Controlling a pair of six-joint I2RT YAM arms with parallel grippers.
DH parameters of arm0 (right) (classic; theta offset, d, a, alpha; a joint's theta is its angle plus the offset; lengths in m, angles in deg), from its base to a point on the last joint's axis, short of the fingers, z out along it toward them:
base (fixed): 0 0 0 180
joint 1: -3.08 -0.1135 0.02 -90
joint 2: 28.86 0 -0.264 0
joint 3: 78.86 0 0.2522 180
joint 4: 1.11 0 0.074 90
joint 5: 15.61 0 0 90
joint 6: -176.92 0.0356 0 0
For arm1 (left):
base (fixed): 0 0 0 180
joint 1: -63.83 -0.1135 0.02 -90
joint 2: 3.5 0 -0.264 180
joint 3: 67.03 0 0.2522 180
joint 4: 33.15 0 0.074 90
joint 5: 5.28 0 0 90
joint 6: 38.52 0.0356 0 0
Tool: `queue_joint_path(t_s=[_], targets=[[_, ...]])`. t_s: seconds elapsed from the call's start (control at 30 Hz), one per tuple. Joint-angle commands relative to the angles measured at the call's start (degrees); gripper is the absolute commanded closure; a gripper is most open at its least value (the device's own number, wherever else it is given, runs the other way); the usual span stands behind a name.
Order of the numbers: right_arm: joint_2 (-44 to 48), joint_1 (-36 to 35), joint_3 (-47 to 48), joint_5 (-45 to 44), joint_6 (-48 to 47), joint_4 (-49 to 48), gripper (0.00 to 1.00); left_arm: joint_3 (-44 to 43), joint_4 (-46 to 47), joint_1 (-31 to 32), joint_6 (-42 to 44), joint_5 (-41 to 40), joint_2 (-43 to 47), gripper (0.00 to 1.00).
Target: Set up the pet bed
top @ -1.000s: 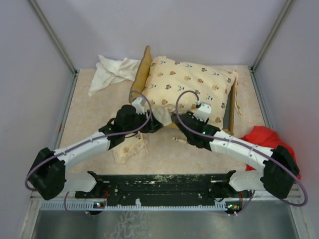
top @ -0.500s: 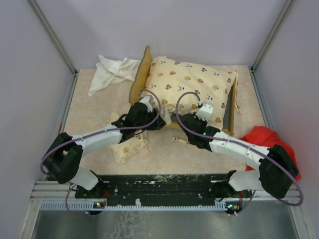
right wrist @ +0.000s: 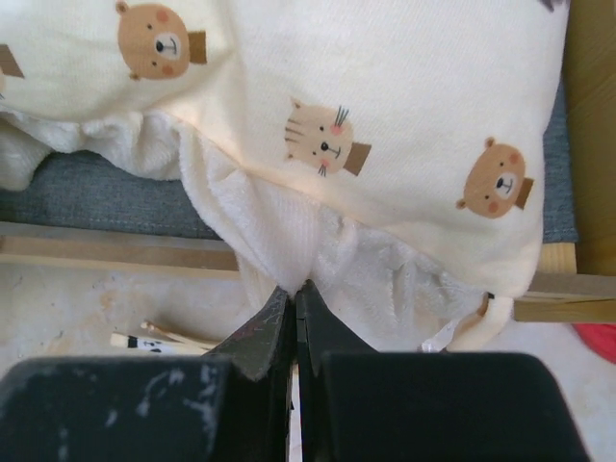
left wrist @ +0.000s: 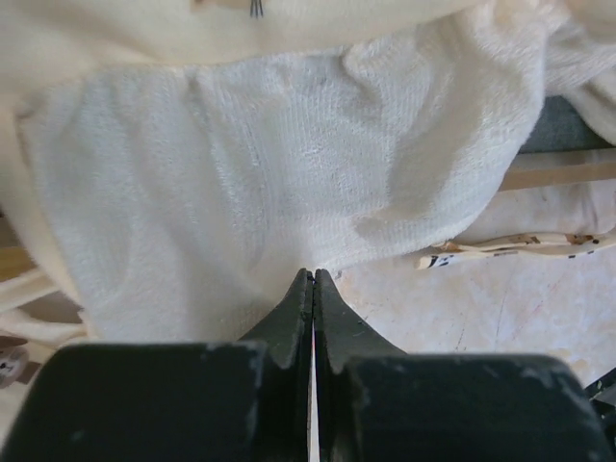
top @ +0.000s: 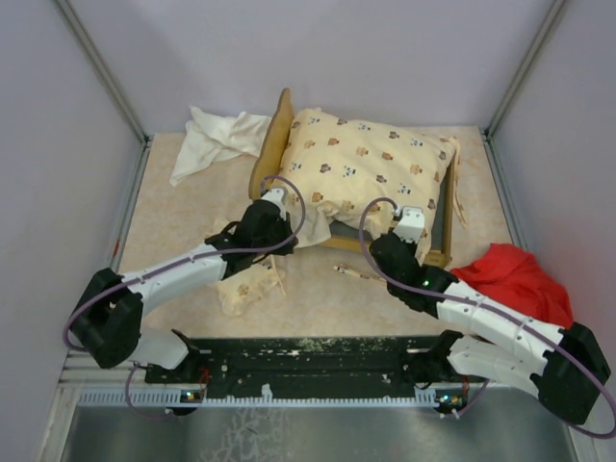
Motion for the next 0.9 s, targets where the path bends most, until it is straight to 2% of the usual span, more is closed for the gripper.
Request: queue_joint_path(t_s=[0.0, 0.1, 0.13, 0.17, 0.27, 0.3, 0.5, 0.6, 0.77, 0.83, 0.87], targets=[[4.28, 0.73, 1.2, -0.71, -5.69, -1.06, 1.0, -0.13, -1.59, 0.26, 1.88, -4.41, 3.46, 1.0], [5.91, 0.84, 2.02, -0.15, -6.85, 0.1, 1.0, -1.37, -2.05, 0.3, 2.59, -2.81, 5.02, 1.0], [6.48, 0.89, 2.24, 0.25, -7.2, 0.07, 1.0, -1.67, -1.17, 0.41, 2.49, -0.45, 5.78, 0.97], [6.91, 0.89, 2.39, 0.63, -7.55, 0.01, 1.0, -1.31, 0.32, 0.54, 1.75, 2.56, 6.61, 0.91], [8.09, 0.95, 2.78, 1.23, -7.74, -0.37, 1.0, -0.21, 7.67, 1.11, -1.31, 9.22, 7.0, 0.65], [8.48, 0.94, 2.76, 1.4, -7.85, -0.86, 1.0, -0.75, 8.31, 1.25, -2.1, 10.56, 6.26, 0.59], [10.77, 0.97, 1.59, 4.71, -9.83, -4.71, 1.0, -4.03, 8.08, 2.3, -2.76, 10.49, 0.76, 0.45], [11.1, 0.95, 1.32, 4.83, -9.81, -4.48, 1.0, -4.57, 8.21, 2.64, -3.36, 9.44, -2.29, 0.41], [11.88, 0.97, 0.23, 5.25, -9.22, -4.21, 1.0, -4.88, 10.03, 3.4, -5.49, 8.16, -5.66, 0.42], [11.86, 0.97, -0.08, 5.12, -8.79, -4.03, 1.0, -5.28, 9.48, 3.41, -5.52, 6.05, -6.57, 0.46], [11.93, 0.97, -0.23, 4.96, -8.49, -3.79, 1.0, -5.87, 8.28, 3.42, -5.05, 4.59, -6.88, 0.52]])
